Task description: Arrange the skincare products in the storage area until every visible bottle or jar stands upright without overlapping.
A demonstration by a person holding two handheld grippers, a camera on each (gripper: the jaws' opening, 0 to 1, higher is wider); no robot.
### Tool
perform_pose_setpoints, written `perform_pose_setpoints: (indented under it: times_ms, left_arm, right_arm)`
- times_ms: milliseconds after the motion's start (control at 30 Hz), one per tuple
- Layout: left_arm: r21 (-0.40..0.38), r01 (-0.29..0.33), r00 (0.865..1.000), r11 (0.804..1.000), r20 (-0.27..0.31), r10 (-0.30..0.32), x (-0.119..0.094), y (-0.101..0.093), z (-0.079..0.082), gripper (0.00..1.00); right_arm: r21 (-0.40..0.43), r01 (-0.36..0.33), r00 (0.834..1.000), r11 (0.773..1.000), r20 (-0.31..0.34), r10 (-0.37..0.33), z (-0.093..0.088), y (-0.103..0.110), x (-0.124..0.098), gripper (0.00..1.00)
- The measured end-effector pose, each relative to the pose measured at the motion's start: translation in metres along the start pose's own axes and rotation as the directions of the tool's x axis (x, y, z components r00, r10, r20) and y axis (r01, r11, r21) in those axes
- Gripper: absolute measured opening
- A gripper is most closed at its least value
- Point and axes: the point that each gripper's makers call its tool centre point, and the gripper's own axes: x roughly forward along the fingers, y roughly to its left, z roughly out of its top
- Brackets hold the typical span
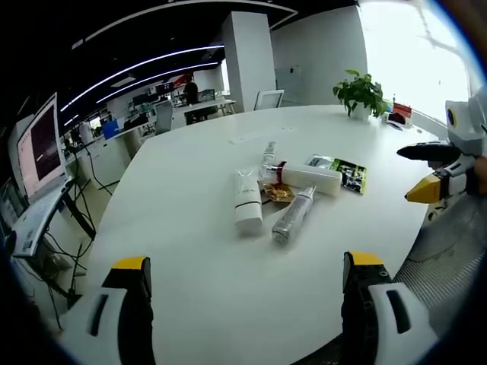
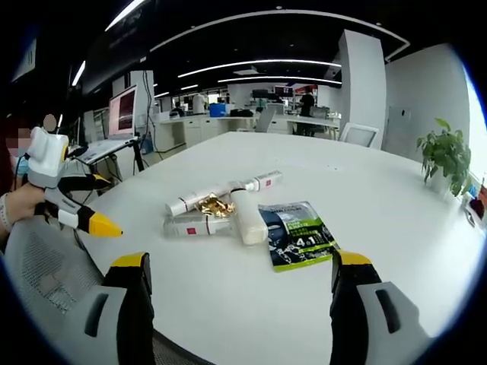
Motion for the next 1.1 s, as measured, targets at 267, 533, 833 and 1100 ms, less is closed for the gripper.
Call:
perform_pose_setpoints:
  times_ms: [267, 533, 833, 1100]
  left_arm:
    - [-0.001, 0.006, 1.000, 1.000, -0.001, -0.006, 0.001, -0.001, 0.001, 0.99]
    - [-0.003, 0.009, 1.000, 1.000, 0.004, -0.009, 0.003, 0.001, 0.003, 0.99]
    - [-0.010, 0.017, 1.000, 1.000, -0.001, -0.017, 0.004, 0.000, 0.003, 0.99]
    - [0.003, 0.024, 1.000, 1.000, -0.003, -0.024, 0.005, -0.001, 0.003, 0.99]
  right_arm:
    - [-0.024, -0.014, 1.000, 1.000, 0.001, 0.014, 0.002, 0.004, 0.001, 0.99]
    - [0.010, -0.055, 0.998, 0.998, -0.013, 0.055, 0.002, 0.009, 0.004, 0.98]
    - [-0.027, -0.100, 0.994, 0.995, -0.040, 0.099, 0.005, 0.017, 0.010, 0.99]
    - [-0.099, -0.151, 0.987, 0.984, -0.073, 0.144, 0.015, 0.019, 0.019, 0.99]
